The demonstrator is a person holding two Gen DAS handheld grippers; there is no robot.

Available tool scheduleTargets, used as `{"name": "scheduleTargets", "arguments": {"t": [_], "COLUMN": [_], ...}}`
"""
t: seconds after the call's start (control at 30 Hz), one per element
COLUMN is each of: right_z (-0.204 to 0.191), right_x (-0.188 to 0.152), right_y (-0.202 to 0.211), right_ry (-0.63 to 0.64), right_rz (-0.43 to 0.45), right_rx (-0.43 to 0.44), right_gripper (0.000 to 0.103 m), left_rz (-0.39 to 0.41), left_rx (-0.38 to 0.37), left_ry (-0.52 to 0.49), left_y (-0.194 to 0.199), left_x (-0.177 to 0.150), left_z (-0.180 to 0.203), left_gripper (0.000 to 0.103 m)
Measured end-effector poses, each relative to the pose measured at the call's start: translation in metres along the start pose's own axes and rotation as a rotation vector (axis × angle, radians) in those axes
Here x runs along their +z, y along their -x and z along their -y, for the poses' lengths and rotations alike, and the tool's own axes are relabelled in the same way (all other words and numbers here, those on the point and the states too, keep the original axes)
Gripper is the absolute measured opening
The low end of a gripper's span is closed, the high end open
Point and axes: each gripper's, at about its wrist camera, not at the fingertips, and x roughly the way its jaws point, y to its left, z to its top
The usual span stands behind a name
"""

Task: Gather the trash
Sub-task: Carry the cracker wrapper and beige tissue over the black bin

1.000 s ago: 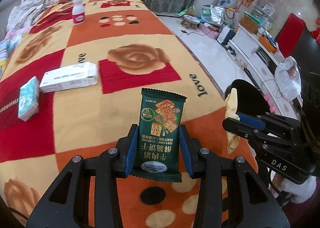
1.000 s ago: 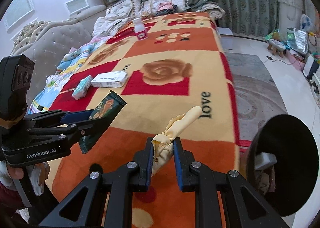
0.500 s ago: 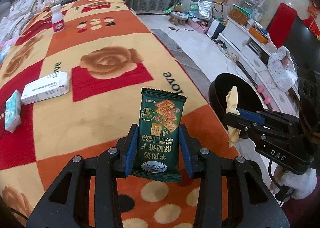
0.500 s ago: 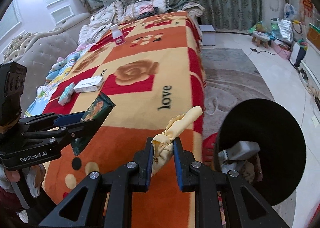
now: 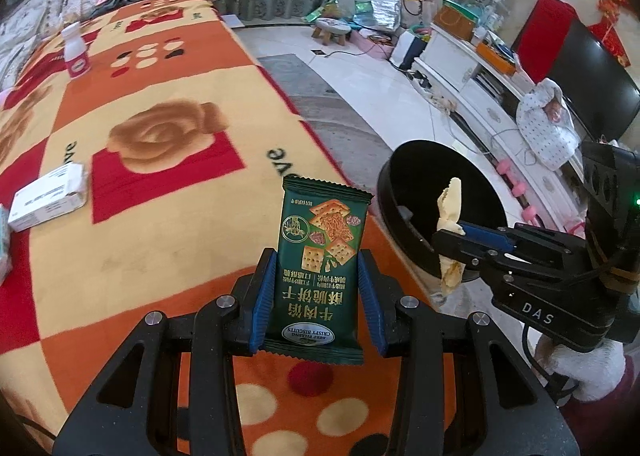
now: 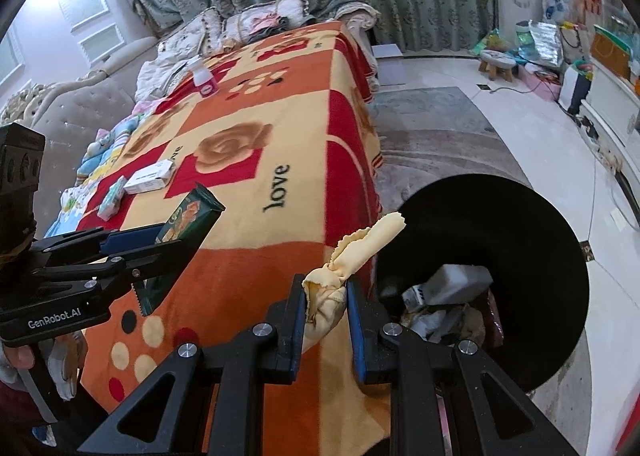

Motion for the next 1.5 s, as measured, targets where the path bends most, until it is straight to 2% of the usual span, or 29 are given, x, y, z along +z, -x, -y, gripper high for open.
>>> {"name": "scheduleTargets", "arguments": {"t": [0.77, 1.5], "right_z": [0.052, 0.085], "right_x": [-0.011, -0.013], "right_y": [0.007, 0.014], "right_ry": [-0.094, -0.163], "right_rz": [-0.009, 0.007], "right_rx": [-0.054, -0.103], "right_gripper": [0.018, 0.018], "left_rz": [-0.029, -0.06], "left_rx": [-0.074, -0.16], "left_ry": [-0.06, -0.061], "left_y": [-0.034, -0.063], "left_x": [0.021, 0.039], "left_z": [0.048, 0.078], "left_gripper": [0.038, 0.038]}}
